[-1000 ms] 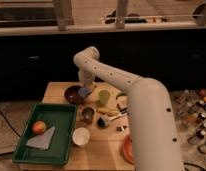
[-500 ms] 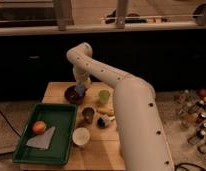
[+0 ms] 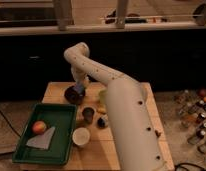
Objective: Wipe purple bowl with sponge
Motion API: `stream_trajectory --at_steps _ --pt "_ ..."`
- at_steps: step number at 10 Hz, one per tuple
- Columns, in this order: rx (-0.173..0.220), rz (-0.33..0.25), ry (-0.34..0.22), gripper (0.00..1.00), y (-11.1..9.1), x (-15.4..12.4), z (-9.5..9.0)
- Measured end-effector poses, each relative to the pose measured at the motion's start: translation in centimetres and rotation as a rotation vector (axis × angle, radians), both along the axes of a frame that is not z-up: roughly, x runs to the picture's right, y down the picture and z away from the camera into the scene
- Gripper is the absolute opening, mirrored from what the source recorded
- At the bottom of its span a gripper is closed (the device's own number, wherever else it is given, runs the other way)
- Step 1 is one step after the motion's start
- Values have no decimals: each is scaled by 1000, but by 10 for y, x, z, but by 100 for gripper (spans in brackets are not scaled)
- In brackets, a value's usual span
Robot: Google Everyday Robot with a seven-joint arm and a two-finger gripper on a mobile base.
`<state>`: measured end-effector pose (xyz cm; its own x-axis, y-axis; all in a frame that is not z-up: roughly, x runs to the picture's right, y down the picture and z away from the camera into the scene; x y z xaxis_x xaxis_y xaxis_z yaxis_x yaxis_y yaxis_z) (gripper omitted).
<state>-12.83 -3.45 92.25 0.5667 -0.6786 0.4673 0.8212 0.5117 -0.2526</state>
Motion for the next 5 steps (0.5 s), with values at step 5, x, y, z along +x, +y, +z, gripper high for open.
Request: stream_trajectory --at_steps 5 --pt "5 -59 -53 0 9 -35 7"
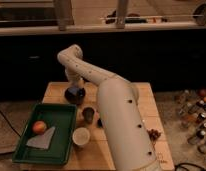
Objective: Wipe purple bowl with sponge
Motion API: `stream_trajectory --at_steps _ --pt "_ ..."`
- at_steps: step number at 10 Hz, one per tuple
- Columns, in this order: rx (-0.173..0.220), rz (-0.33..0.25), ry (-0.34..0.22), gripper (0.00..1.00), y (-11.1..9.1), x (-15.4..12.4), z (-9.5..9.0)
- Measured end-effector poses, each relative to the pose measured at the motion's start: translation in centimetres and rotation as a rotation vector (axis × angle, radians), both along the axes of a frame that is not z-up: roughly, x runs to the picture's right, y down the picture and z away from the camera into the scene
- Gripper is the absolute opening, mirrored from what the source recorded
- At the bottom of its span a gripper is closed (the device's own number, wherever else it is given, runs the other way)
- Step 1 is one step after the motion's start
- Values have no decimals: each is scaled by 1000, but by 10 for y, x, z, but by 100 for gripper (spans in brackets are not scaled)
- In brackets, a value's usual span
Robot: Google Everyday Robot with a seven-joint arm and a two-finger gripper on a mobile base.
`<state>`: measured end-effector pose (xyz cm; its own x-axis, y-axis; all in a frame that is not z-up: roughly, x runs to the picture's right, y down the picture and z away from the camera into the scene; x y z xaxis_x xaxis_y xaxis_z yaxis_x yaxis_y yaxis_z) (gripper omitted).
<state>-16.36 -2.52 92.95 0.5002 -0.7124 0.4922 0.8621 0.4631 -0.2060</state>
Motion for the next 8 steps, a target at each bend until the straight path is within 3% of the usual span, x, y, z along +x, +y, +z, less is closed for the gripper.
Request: stream_trajectory --at_steps 5,8 --pt "-47 -28 -79 0 24 -8 -23" --pt "-94 -56 -62 0 38 3 -31"
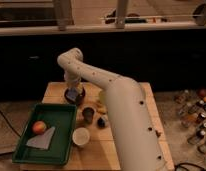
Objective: Wipe purple bowl with sponge
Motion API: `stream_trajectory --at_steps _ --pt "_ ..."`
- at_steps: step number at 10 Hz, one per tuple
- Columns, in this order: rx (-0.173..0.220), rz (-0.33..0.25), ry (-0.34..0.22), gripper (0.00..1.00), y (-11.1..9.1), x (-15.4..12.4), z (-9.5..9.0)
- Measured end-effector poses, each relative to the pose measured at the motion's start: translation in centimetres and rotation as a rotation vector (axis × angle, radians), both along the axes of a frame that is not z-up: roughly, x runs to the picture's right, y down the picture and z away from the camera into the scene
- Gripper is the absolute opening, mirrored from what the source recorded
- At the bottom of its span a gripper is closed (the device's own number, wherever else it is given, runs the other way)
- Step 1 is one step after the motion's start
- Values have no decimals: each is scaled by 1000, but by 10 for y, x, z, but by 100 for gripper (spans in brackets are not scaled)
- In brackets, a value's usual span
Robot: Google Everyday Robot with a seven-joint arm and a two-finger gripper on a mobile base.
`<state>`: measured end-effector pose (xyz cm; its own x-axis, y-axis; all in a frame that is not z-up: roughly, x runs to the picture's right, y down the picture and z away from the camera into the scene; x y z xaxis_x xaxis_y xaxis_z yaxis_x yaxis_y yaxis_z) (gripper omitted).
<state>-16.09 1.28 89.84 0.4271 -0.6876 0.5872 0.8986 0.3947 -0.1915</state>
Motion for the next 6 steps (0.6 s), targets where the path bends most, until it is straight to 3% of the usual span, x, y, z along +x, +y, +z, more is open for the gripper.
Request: stream_trajectory --at_steps 3,6 --pt "-21 -8 37 0 3 12 0" --pt "5 12 70 0 -8 27 1"
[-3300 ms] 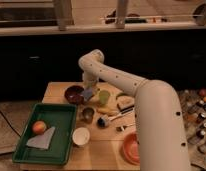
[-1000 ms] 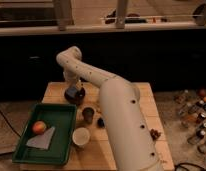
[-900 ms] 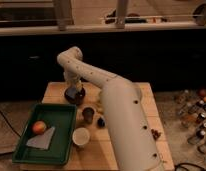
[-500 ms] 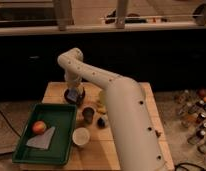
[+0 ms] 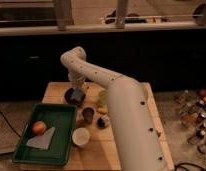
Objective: Wipe purple bowl with sponge
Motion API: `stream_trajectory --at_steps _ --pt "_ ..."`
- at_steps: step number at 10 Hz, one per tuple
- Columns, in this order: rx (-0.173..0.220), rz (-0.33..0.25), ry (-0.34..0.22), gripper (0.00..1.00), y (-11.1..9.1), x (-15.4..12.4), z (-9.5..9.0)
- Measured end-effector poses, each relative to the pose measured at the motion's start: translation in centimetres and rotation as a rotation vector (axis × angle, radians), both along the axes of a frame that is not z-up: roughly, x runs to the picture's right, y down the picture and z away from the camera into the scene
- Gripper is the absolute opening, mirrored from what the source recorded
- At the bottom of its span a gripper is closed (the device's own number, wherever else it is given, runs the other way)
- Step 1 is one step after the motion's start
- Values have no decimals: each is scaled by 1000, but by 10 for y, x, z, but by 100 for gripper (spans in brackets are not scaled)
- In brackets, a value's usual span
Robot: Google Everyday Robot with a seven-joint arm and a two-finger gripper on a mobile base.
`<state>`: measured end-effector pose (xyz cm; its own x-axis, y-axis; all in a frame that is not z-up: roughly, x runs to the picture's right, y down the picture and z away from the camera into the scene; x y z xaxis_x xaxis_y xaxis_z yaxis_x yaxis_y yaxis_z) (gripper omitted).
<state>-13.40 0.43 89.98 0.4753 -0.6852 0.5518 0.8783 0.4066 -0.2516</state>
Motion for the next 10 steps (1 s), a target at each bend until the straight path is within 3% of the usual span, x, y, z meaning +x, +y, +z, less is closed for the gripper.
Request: stream_trajectory --at_steps 5,10 --pt "67 7 -51 0 -18 -23 10" --pt "52 -32 -145 0 -11 -51 6"
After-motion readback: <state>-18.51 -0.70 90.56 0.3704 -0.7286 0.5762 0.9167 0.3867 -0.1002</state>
